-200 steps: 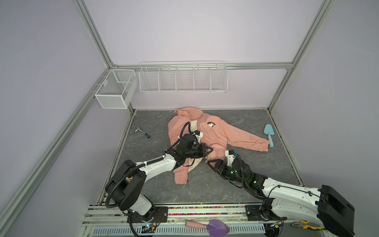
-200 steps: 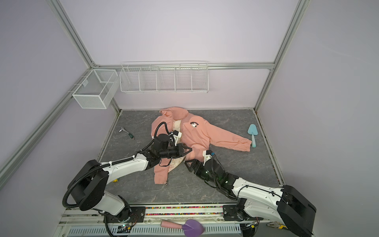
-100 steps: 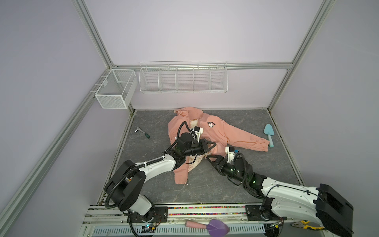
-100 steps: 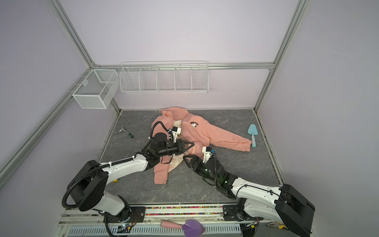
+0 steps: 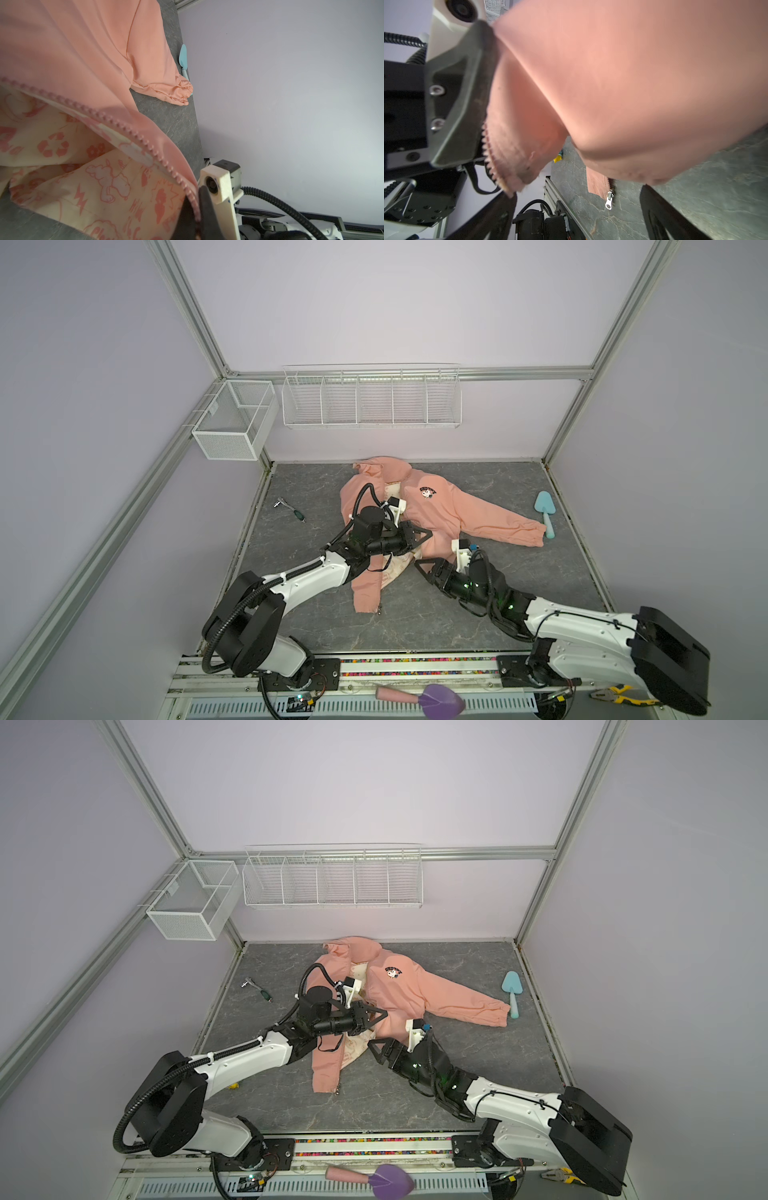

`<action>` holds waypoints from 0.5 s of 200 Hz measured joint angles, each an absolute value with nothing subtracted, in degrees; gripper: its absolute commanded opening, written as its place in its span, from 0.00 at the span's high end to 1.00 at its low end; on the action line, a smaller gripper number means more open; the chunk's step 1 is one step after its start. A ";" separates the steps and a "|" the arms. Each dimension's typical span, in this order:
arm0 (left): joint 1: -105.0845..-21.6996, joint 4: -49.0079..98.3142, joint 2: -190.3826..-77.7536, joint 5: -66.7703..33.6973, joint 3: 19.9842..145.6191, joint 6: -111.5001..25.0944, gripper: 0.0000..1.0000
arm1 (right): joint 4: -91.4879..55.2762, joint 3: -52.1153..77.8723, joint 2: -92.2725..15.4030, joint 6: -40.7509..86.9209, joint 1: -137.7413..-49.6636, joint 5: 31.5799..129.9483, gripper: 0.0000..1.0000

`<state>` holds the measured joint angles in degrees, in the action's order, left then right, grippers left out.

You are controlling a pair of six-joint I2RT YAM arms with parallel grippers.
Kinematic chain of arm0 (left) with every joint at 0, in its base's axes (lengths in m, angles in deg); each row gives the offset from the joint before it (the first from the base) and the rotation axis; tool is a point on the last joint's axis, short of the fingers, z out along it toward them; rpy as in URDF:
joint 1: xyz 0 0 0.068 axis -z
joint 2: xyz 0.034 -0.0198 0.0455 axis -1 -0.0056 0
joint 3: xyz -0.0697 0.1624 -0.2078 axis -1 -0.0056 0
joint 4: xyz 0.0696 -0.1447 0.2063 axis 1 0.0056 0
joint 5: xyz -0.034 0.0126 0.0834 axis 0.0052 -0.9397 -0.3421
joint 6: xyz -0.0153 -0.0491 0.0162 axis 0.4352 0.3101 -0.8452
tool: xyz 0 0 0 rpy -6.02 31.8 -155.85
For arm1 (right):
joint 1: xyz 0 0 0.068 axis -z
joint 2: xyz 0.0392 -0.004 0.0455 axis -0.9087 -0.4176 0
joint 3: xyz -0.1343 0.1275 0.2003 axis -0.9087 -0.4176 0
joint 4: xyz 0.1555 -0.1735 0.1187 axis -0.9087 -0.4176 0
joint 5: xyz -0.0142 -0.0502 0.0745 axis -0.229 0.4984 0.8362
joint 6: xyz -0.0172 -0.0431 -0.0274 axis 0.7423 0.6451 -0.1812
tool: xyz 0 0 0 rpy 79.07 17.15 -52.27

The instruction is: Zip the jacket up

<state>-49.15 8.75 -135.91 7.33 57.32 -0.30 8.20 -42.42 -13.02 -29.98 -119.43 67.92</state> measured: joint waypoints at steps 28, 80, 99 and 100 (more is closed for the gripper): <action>-49.72 10.59 -135.93 8.92 57.32 -0.54 1.00 | -3.34 -41.46 -7.25 -26.85 -119.43 64.54 0.06; -49.74 11.25 -136.59 11.52 57.35 -0.72 1.00 | -12.34 -41.43 -5.16 -22.02 -118.01 61.50 0.03; -49.72 11.62 -136.76 11.92 57.41 -0.83 1.00 | -11.89 -41.43 -7.93 -20.25 -117.11 62.29 0.06; -49.72 11.64 -136.78 11.94 57.41 -0.85 1.00 | -11.86 -41.43 -8.08 -20.21 -117.09 62.31 0.06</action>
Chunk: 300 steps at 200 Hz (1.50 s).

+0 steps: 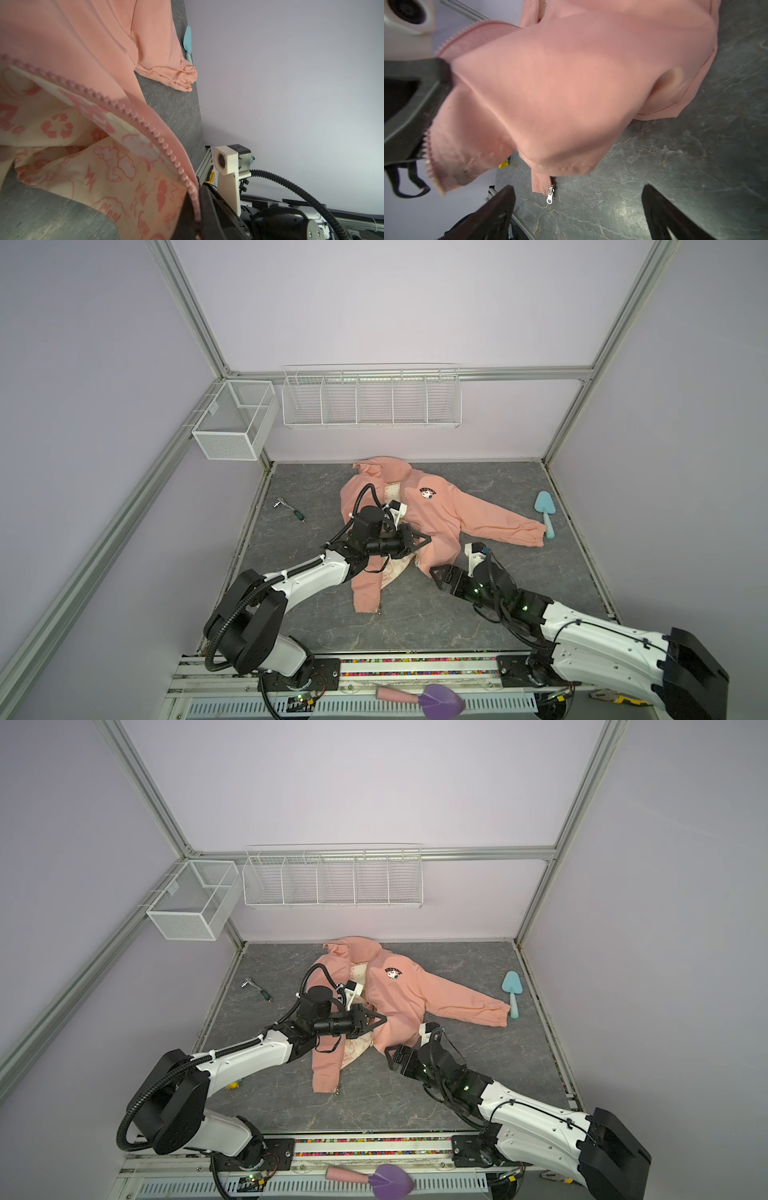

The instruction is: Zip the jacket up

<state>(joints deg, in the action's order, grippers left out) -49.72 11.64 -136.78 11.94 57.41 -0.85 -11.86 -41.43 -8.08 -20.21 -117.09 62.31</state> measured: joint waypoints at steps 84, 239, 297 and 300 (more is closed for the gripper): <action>-50.74 14.22 -138.62 13.60 57.83 -3.15 1.00 | -1.04 -41.17 -18.99 -17.08 -115.16 67.99 0.00; -54.37 12.27 -141.29 16.05 54.50 -5.42 0.84 | -6.29 -36.10 -19.63 -14.92 -110.25 72.34 0.94; -50.74 6.35 -146.18 17.53 53.65 -4.28 0.75 | -26.31 -24.87 -20.22 -5.21 -108.41 77.06 0.94; -50.46 6.17 -146.40 17.58 53.65 -4.28 0.75 | -27.05 -24.63 -20.32 -4.78 -108.37 77.28 0.94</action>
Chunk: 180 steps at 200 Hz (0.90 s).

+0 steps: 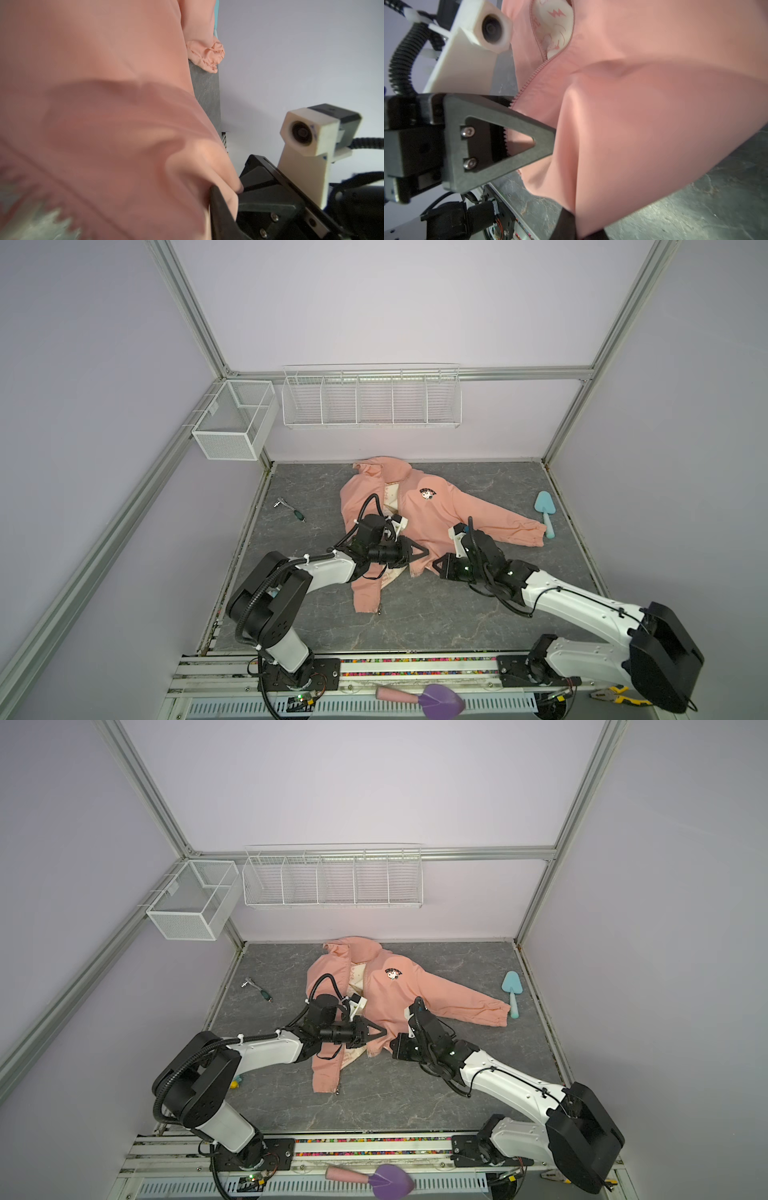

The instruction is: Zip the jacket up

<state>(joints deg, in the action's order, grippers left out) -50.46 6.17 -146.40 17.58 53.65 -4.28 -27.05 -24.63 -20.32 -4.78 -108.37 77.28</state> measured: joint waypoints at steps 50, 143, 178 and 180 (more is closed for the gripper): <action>-48.78 5.06 -146.77 18.14 53.65 -4.39 0.73 | -37.94 -23.73 -18.60 0.73 -106.75 78.26 0.94; -45.74 4.54 -146.75 20.20 53.74 -6.14 0.70 | -45.06 -21.57 -16.30 5.76 -102.77 82.24 0.92; -45.72 2.57 -146.75 20.66 53.74 -6.47 0.69 | -45.74 -21.20 -16.37 6.94 -101.61 84.45 0.88; -45.72 2.50 -146.75 20.68 53.74 -6.51 0.69 | -45.79 -21.17 -16.39 7.03 -101.53 84.56 0.88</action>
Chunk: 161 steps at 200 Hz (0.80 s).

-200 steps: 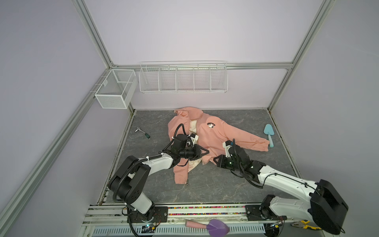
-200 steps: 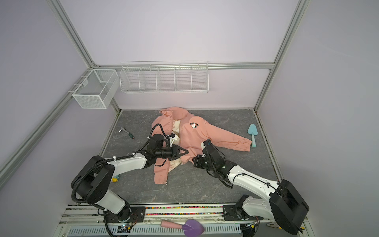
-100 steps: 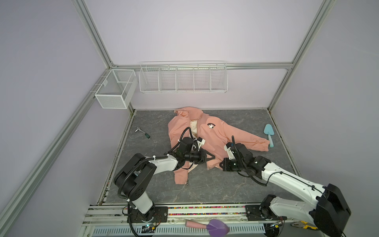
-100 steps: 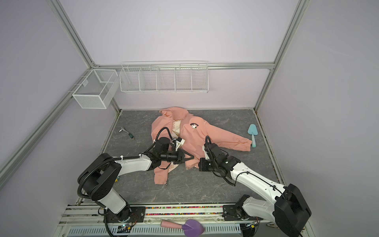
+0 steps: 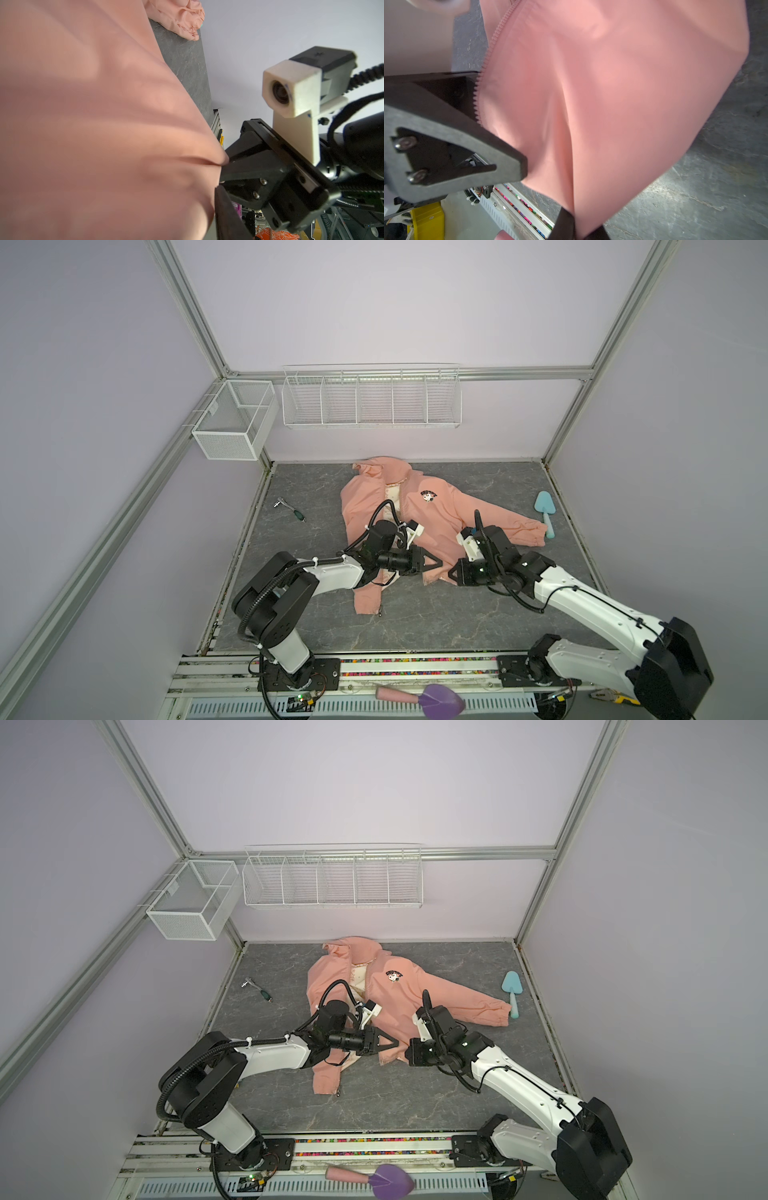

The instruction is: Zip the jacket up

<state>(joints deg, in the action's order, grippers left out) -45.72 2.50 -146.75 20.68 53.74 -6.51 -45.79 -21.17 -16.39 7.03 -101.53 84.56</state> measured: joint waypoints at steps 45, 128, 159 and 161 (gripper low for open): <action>-45.39 0.86 -146.73 21.90 53.74 -6.66 0.68 | -46.31 -20.69 -17.75 7.88 -100.59 87.09 0.88; -44.27 6.42 -146.66 22.39 53.98 -11.28 0.74 | -47.60 -20.28 -18.31 9.61 -98.33 89.72 0.91; -44.27 6.85 -147.15 22.39 54.68 -11.71 0.74 | -48.87 -20.26 -18.29 10.87 -97.09 90.31 0.91; -44.27 6.81 -147.21 22.39 54.72 -11.71 0.74 | -48.95 -20.26 -18.29 10.87 -97.00 90.31 0.91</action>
<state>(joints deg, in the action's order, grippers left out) -44.27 6.81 -147.21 22.39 54.72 -11.71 -48.95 -20.26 -18.29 10.87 -97.00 90.31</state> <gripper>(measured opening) 0.264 0.094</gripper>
